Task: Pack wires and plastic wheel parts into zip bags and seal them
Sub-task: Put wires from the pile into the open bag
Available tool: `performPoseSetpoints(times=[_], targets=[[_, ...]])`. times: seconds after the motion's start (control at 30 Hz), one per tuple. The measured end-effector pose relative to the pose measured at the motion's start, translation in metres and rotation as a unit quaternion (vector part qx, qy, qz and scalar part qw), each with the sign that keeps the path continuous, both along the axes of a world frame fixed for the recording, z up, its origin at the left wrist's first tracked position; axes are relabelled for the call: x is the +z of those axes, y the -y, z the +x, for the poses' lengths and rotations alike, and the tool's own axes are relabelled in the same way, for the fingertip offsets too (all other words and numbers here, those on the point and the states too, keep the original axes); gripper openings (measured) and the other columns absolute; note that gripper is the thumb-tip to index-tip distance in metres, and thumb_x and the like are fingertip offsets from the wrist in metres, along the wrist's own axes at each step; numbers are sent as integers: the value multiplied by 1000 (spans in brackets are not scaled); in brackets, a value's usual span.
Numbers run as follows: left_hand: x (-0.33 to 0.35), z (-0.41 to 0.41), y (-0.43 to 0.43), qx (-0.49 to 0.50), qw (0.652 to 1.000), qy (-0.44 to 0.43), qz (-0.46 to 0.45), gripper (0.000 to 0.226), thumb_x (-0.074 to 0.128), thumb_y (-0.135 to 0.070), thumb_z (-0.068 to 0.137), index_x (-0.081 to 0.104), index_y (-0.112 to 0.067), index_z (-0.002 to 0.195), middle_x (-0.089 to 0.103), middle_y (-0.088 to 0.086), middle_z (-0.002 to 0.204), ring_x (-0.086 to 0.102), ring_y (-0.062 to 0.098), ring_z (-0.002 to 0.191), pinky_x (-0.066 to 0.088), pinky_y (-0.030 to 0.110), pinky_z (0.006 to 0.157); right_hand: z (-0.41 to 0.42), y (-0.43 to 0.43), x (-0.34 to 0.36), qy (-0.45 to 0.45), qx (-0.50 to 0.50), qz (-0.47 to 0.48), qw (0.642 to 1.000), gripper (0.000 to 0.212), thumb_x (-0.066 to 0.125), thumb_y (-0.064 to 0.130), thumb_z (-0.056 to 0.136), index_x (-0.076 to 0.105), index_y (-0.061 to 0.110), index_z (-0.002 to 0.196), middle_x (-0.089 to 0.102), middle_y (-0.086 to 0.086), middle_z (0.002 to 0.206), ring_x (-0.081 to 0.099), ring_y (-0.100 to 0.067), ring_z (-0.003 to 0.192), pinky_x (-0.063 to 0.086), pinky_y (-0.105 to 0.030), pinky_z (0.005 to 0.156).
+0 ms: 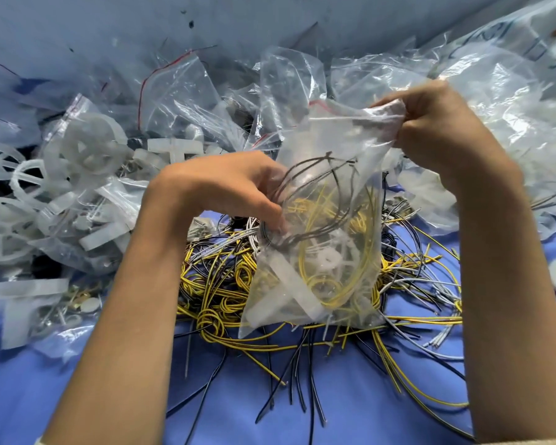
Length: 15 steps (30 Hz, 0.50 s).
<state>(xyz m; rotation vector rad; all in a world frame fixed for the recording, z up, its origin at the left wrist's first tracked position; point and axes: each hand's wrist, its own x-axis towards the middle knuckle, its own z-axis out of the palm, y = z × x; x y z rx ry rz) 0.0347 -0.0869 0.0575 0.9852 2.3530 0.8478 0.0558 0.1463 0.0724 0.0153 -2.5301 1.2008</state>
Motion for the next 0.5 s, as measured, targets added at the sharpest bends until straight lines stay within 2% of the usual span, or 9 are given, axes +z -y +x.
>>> performPoseSetpoints(times=[0.07, 0.13, 0.17, 0.23, 0.3, 0.4, 0.5], targets=[[4, 1, 0, 26, 999, 8, 46, 19, 66, -13, 57, 63, -3, 73, 68, 14, 71, 62, 21, 64, 50, 33, 67, 0, -1, -1, 21, -3, 7, 1000, 22, 63, 5, 85, 71, 21, 73, 54, 13, 47, 33, 0, 41, 21, -14, 38], [11, 5, -2, 49, 995, 12, 90, 7, 61, -11, 58, 59, -7, 63, 61, 10, 58, 56, 13, 54, 45, 20, 54, -1, -2, -3, 41, -4, 23, 999, 27, 60, 2, 84, 71, 24, 75, 64, 1, 66, 43, -9, 56, 28, -21, 48], [15, 8, -3, 56, 993, 15, 107, 5, 60, -13, 61, 56, -10, 61, 56, 4, 53, 52, 10, 49, 41, 16, 47, -1, -1, -4, 52, 1, 32, 998, 24, 60, 2, 84, 72, 22, 79, 68, -7, 74, 45, -13, 62, 32, -25, 54], [21, 11, -2, 55, 989, 28, 131, 14, 59, -13, 70, 53, -15, 58, 51, -5, 49, 48, 7, 47, 38, 13, 44, 0, 1, -5, 68, 10, 62, 996, 14, 62, 6, 85, 73, 14, 88, 70, -18, 88, 49, -17, 70, 36, -31, 62], [25, 16, 1, 27, 988, 66, 137, 24, 61, -7, 74, 56, -19, 53, 51, -8, 50, 49, 6, 48, 39, 13, 46, 1, 2, -5, 76, 23, 79, 994, 8, 65, 11, 84, 72, 11, 89, 71, -14, 88, 54, -17, 74, 39, -31, 66], [27, 22, 4, -12, 986, 126, 104, 19, 62, -5, 71, 61, -18, 57, 57, -4, 56, 54, 10, 54, 44, 12, 49, 4, 3, 0, 90, 28, 105, 990, 9, 64, 11, 85, 72, 13, 87, 71, -9, 85, 54, -16, 73, 39, -30, 64], [19, 11, 6, 62, 993, 83, 61, 25, 60, 1, 85, 63, -17, 69, 63, -4, 59, 57, 6, 52, 44, 11, 49, 9, 3, 7, 90, 5, 195, 977, 19, 54, 2, 82, 70, 12, 80, 64, -7, 73, 48, -17, 61, 35, -27, 53]])
